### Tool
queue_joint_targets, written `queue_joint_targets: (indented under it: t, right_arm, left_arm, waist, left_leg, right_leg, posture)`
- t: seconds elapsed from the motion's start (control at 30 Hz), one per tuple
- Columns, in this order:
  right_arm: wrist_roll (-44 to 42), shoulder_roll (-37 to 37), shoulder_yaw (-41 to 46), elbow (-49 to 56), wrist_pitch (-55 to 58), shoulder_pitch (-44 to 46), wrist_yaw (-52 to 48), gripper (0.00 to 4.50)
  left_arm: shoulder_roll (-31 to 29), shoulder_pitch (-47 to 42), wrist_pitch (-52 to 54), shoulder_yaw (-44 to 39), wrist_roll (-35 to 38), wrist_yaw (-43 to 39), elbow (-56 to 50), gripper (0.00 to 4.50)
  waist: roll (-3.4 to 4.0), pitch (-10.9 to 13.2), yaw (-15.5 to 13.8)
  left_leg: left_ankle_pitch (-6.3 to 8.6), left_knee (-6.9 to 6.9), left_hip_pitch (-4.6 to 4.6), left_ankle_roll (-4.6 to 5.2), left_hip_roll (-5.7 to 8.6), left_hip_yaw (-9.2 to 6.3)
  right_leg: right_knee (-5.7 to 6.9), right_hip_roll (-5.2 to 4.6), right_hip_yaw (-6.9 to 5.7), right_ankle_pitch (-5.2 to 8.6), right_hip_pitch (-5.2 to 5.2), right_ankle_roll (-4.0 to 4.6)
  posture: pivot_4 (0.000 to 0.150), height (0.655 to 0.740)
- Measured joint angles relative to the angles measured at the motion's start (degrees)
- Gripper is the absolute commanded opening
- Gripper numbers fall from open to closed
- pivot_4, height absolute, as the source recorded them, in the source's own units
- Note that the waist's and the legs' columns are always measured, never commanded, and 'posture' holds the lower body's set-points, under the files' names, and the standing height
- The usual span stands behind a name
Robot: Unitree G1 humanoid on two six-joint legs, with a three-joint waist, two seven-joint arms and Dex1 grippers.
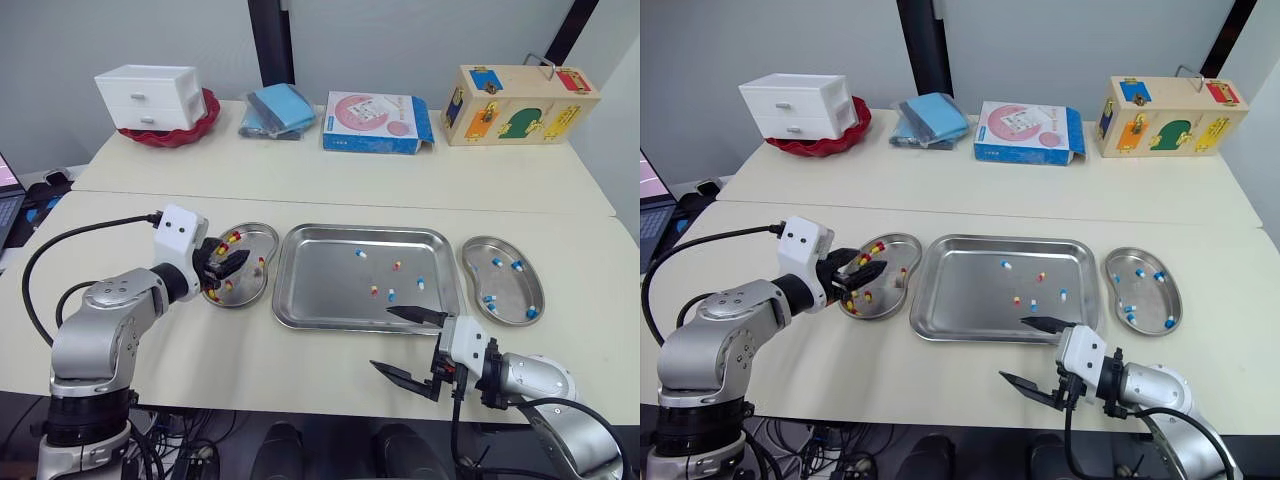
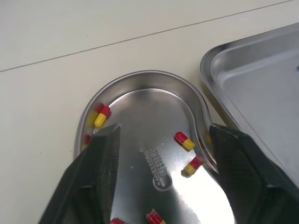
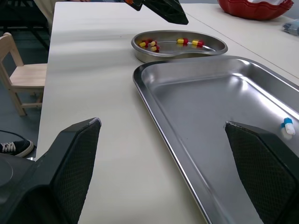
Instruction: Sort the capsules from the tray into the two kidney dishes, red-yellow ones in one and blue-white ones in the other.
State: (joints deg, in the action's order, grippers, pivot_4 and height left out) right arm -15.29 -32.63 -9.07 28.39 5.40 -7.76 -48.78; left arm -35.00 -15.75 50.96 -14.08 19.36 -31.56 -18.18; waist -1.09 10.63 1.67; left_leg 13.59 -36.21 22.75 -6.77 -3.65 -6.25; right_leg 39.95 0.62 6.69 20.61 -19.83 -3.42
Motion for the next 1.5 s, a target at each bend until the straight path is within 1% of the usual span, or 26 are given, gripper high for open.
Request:
queue_joint_targets:
  t: [0.03, 0.07, 0.27, 0.47, 0.67, 0.73, 0.87, 1.0, 1.1, 1.2, 1.4, 1.5]
  right_arm:
    - [0.0, 0.0, 0.0, 0.0, 0.0, 0.0, 0.0, 4.5]
    - [0.0, 0.0, 0.0, 0.0, 0.0, 0.0, -0.1, 4.5]
    - [0.0, -0.1, 0.0, -0.1, 0.0, 0.2, -0.2, 4.5]
    - [0.1, 0.0, 0.1, -0.1, -0.2, 0.2, 0.3, 4.5]
    - [0.6, 1.2, 3.7, -0.2, -0.9, -1.6, 4.2, 4.5]
    - [0.7, 0.5, 5.6, -0.2, -1.3, -3.7, 4.8, 4.5]
    - [0.5, -1.4, 9.9, -0.3, -1.9, -6.2, 5.0, 4.5]
    - [-1.7, -3.7, 14.8, -0.3, -2.0, -10.0, 3.3, 4.5]
    - [-3.1, -5.1, 18.1, -0.4, -1.9, -12.0, 2.2, 4.5]
    - [-5.5, -6.2, 23.1, -0.5, -0.6, -14.8, 1.2, 4.5]
    - [-7.8, -9.1, 31.3, -1.3, 0.2, -20.5, -2.4, 4.5]
    - [-7.9, -9.4, 33.8, -2.0, 0.2, -23.1, -3.7, 4.5]
  left_arm:
    - [0.0, 0.1, -0.2, -0.1, 0.1, 0.0, 0.0, 4.42]
    - [0.0, 0.3, -0.5, -0.3, 0.4, 0.0, 0.0, 4.46]
    - [-0.4, 2.9, -4.2, -0.4, 0.8, -0.4, -0.2, 4.46]
    - [-1.4, 5.5, -6.7, -2.4, 1.2, -1.1, -1.2, 4.46]
    - [-4.0, 11.9, -10.0, -7.0, 3.4, -4.9, -2.5, 4.46]
    - [-5.3, 15.4, -12.7, -8.6, 3.6, -7.0, -3.0, 4.46]
    - [-5.4, 20.1, -18.1, -10.4, 4.0, -9.9, -3.5, 4.46]
    - [-5.4, 28.1, -23.0, -12.9, 5.3, -15.4, -3.5, 4.46]
    - [-5.8, 31.8, -25.2, -14.0, 6.3, -19.4, -1.8, 4.46]
    - [-6.4, 36.6, -29.6, -16.6, 6.3, -23.8, 1.7, 4.46]
    - [-6.3, 41.1, -34.5, -17.8, 6.2, -26.9, 5.2, 4.46]
    - [-6.0, 42.1, -36.4, -17.8, 5.8, -27.4, 5.9, 4.46]
  waist:
    - [0.0, 0.0, 0.0]
    - [0.0, 0.0, 0.0]
    - [0.0, 0.0, 0.0]
    - [0.0, 0.0, 0.1]
    - [0.0, 0.0, 0.1]
    - [0.0, 0.0, 0.1]
    - [0.0, 0.0, 0.1]
    - [0.01, 0.0, 0.1]
    - [0.0, 0.0, 0.1]
    - [0.01, 0.0, 0.2]
    - [-0.05, 0.0, 0.1]
    - [-0.05, 0.0, 0.1]
  left_leg:
    - [0.0, 0.0, 0.0, 0.0, 0.0, 0.0]
    - [0.0, 0.0, 0.0, 0.0, 0.0, 0.0]
    - [0.0, 0.01, 0.0, 0.0, 0.0, 0.0]
    - [0.0, 0.01, -0.01, 0.0, -0.01, 0.01]
    - [0.0, 0.03, 0.0, 0.0, -0.01, 0.03]
    - [0.0, 0.06, 0.0, 0.0, -0.01, 0.05]
    - [0.0, 0.06, -0.04, 0.0, -0.01, 0.07]
    - [0.01, 0.12, -0.04, 0.01, -0.01, 0.14]
    - [0.01, 0.11, -0.09, 0.01, -0.02, 0.14]
    - [0.02, 0.13, -0.21, 0.02, -0.01, 0.22]
    - [0.02, 0.12, -0.21, 0.02, -0.01, 0.21]
    - [0.02, 0.14, -0.21, 0.02, -0.02, 0.22]
  right_leg:
    - [0.0, 0.0, 0.0, 0.0, 0.0, 0.0]
    - [0.0, 0.0, 0.0, 0.0, 0.0, 0.0]
    - [0.0, 0.0, 0.0, 0.0, 0.0, 0.0]
    - [0.0, 0.0, 0.01, 0.0, -0.01, 0.0]
    - [-0.01, 0.0, 0.02, 0.0, -0.03, 0.0]
    - [-0.03, -0.02, 0.05, 0.0, -0.05, 0.0]
    - [-0.01, -0.02, 0.06, 0.0, -0.01, 0.0]
    - [-0.06, -0.02, 0.11, 0.0, -0.03, 0.01]
    - [-0.03, -0.01, 0.11, 0.0, -0.01, 0.01]
    - [-0.05, -0.02, 0.18, 0.01, 0.09, 0.0]
    - [-0.1, -0.02, 0.18, 0.02, 0.12, -0.01]
    - [-0.1, -0.02, 0.19, 0.02, 0.12, -0.01]
  posture:
    - [0.15, 0.74]
    - [0.15, 0.74]
    - [0.15, 0.74]
    - [0.15, 0.74]
    - [0.15, 0.74]
    - [0.15, 0.74]
    - [0.15, 0.74]
    - [0.15, 0.74]
    - [0.15, 0.74]
    - [0.15, 0.74]
    - [0.15, 0.74]
    - [0.15, 0.74]
